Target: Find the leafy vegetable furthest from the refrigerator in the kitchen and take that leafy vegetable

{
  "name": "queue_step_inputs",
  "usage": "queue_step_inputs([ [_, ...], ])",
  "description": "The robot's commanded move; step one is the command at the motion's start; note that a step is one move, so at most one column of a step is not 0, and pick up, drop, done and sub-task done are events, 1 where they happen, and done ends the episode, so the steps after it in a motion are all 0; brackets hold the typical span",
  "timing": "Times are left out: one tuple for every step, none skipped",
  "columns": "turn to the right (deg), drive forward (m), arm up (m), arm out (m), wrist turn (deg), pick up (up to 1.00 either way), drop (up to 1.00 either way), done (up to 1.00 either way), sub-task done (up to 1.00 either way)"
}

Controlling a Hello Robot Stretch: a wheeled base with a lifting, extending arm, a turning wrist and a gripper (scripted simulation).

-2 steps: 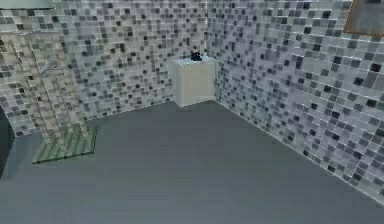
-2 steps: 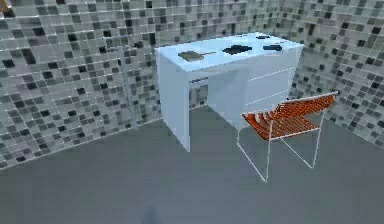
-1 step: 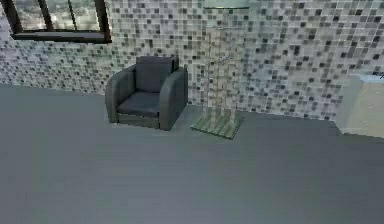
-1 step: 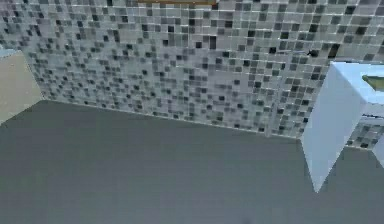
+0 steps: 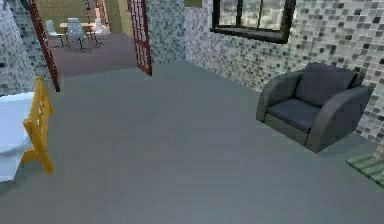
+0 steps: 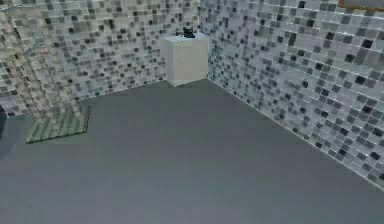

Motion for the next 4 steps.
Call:
queue_step_inputs([
  [-21.0,0.0,0.0,0.0,0.0,0.0,0.0,0.0,0.0],
  [0.0,1.0,0.0,0.0,0.0,0.0,0.0,0.0,0.0],
  [0.0,1.0,0.0,0.0,0.0,0.0,0.0,0.0,0.0],
  [0.0,1.0,0.0,0.0,0.0,0.0,0.0,0.0,0.0],
])
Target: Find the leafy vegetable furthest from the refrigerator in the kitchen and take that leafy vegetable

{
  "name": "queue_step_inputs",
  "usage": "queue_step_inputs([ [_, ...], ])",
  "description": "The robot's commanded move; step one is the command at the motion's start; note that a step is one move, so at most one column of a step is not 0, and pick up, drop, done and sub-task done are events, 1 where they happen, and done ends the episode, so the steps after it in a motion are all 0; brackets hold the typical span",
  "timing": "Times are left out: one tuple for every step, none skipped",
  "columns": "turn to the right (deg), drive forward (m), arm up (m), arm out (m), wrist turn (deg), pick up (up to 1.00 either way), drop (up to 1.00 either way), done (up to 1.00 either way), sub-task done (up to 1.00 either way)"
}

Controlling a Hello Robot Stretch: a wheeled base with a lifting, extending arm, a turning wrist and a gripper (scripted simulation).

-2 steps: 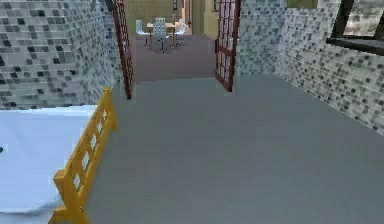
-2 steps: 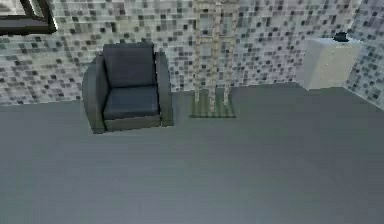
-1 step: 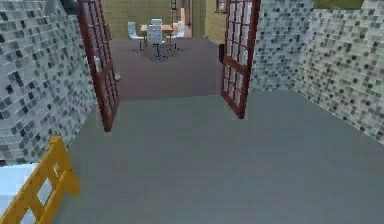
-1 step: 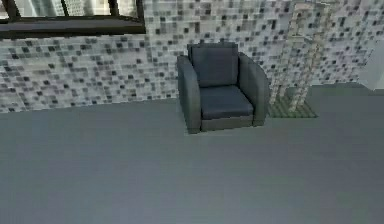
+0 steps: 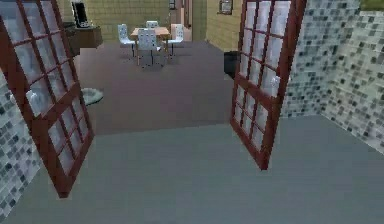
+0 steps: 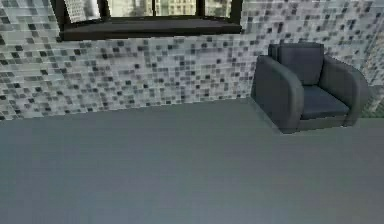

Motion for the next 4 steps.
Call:
queue_step_inputs([
  [0.0,1.0,0.0,0.0,0.0,0.0,0.0,0.0,0.0],
  [0.0,1.0,0.0,0.0,0.0,0.0,0.0,0.0,0.0],
  [-6.0,0.0,0.0,0.0,0.0,0.0,0.0,0.0,0.0],
  [0.0,0.65,0.0,0.0,0.0,0.0,0.0,0.0,0.0],
])
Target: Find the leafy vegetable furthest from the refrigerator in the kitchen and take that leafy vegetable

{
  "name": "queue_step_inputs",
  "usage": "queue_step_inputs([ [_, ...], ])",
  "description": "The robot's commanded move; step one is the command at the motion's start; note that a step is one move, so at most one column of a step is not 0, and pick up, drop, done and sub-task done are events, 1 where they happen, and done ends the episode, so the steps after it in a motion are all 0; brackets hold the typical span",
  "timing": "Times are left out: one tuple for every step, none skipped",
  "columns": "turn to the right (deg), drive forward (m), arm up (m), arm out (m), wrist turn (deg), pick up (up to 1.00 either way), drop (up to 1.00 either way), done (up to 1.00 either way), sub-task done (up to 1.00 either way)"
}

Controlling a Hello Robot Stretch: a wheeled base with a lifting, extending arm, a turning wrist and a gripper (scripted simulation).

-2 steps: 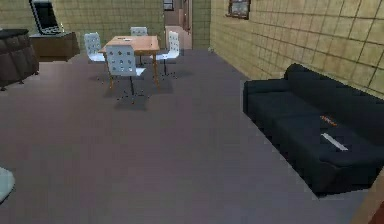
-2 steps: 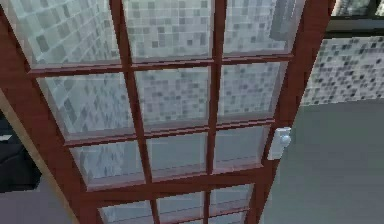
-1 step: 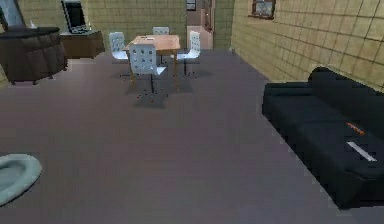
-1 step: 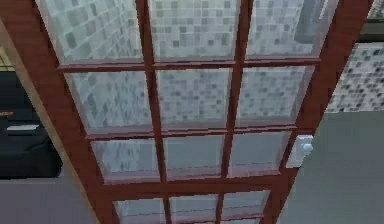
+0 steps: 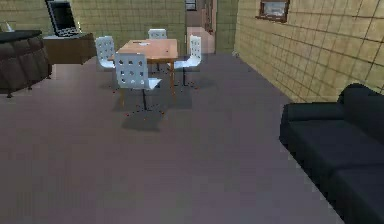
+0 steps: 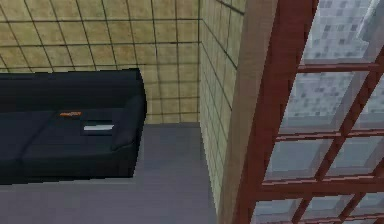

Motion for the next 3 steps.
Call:
queue_step_inputs([
  [6.0,0.0,0.0,0.0,0.0,0.0,0.0,0.0,0.0],
  [0.0,1.0,0.0,0.0,0.0,0.0,0.0,0.0,0.0],
  [0.0,0.95,0.0,0.0,0.0,0.0,0.0,0.0,0.0],
])
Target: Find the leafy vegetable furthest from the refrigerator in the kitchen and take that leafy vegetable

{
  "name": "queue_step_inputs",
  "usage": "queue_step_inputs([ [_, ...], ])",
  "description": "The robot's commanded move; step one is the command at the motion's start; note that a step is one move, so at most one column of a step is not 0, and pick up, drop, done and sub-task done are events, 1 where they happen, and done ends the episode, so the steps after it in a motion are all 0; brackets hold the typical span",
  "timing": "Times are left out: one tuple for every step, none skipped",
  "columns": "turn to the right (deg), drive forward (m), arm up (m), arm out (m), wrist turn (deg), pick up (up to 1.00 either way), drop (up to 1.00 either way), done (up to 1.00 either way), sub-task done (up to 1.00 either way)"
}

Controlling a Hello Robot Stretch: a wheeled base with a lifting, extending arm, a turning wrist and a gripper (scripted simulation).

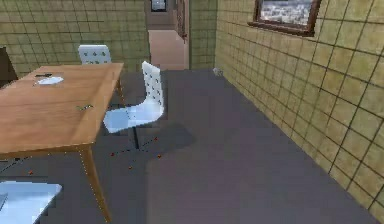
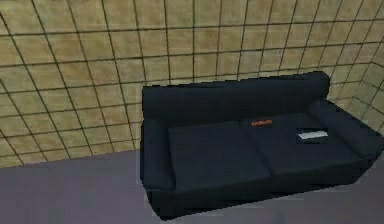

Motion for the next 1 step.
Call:
queue_step_inputs([
  [18.0,0.0,0.0,0.0,0.0,0.0,0.0,0.0,0.0],
])
